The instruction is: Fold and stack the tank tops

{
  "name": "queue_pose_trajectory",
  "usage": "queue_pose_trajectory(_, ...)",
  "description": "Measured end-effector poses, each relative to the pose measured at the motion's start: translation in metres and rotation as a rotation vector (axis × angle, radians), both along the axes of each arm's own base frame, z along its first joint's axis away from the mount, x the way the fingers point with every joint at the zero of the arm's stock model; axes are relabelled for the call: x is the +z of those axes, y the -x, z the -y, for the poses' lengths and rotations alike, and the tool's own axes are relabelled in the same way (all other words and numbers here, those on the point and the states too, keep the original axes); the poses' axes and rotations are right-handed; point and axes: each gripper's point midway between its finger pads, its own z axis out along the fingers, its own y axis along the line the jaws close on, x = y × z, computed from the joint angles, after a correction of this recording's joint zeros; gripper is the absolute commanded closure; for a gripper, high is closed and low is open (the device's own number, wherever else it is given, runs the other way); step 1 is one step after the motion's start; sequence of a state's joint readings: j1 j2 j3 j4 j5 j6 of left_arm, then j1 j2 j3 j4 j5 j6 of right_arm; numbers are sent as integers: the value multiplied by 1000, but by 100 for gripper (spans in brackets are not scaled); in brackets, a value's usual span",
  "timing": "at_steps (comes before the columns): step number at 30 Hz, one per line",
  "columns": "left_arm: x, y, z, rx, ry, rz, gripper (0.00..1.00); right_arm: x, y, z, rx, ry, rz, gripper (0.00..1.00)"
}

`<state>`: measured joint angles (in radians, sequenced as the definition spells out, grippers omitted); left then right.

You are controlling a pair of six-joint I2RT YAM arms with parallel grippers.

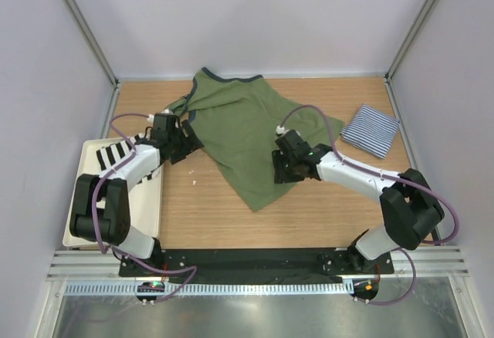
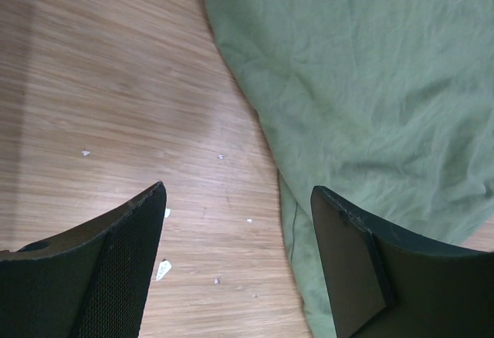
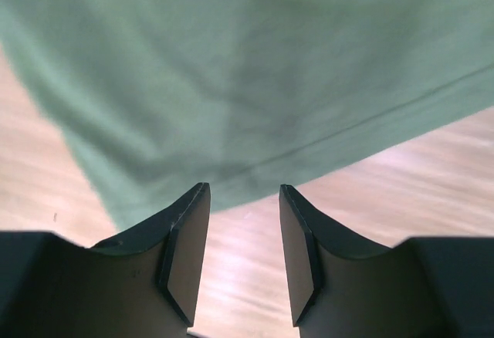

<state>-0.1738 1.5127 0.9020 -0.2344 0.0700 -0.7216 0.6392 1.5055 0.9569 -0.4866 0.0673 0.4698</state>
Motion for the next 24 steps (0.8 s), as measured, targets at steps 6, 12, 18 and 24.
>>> queue_pose_trajectory(6,-4,2,-2,7,-7,7,23,1,47,-47,209,3,1,47)
queue_pose_trajectory(12,-1,2,-5,17,-10,51,24,-5,67,-81,318,17,-3,45)
queue_pose_trajectory(18,-1,-2,-4,16,-6,64,26,-28,81,-85,365,82,-43,55)
queue_pose_trajectory(24,-3,-3,-2,11,-1,65,26,-34,80,-82,369,103,-47,72)
